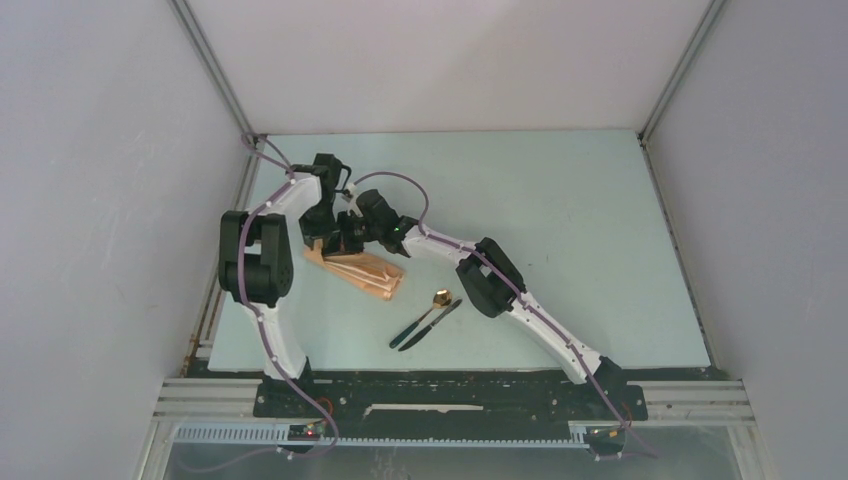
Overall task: Fold the napkin into a case and place the utensils inside
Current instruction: Grasp the top corner of the smaller rectangle folded napkin from the folded napkin.
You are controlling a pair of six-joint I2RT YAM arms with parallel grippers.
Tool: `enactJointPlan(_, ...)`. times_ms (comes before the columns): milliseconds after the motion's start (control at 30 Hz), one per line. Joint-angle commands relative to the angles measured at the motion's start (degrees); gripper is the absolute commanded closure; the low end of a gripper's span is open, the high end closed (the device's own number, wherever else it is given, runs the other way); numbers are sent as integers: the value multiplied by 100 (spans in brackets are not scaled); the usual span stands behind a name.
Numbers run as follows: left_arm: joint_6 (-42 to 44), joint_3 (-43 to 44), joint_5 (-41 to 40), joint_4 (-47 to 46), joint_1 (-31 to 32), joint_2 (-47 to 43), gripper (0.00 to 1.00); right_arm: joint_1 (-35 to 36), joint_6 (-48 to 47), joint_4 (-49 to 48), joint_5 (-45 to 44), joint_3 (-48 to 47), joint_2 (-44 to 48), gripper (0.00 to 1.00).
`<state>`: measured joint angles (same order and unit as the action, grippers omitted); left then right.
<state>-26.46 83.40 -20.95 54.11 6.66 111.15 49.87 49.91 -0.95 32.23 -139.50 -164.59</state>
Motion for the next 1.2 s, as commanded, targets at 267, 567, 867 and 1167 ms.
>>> enactJointPlan(267, 254, 9, -895, 0, 47, 189, 62, -21, -55, 280, -132, 191, 209, 100)
enactJointPlan(567, 676, 258, -1082, 279, 58, 497, 68, -20, -20, 259, -176, 204, 217, 100)
enactJointPlan(867, 812, 993, -535, 338, 72, 724, 84, -18, -22, 253, -187, 204, 222, 100)
enactJointPlan(1167, 769, -233, -540, -6, 47, -748, 49, -41, -40, 281, -181, 247, 252, 100)
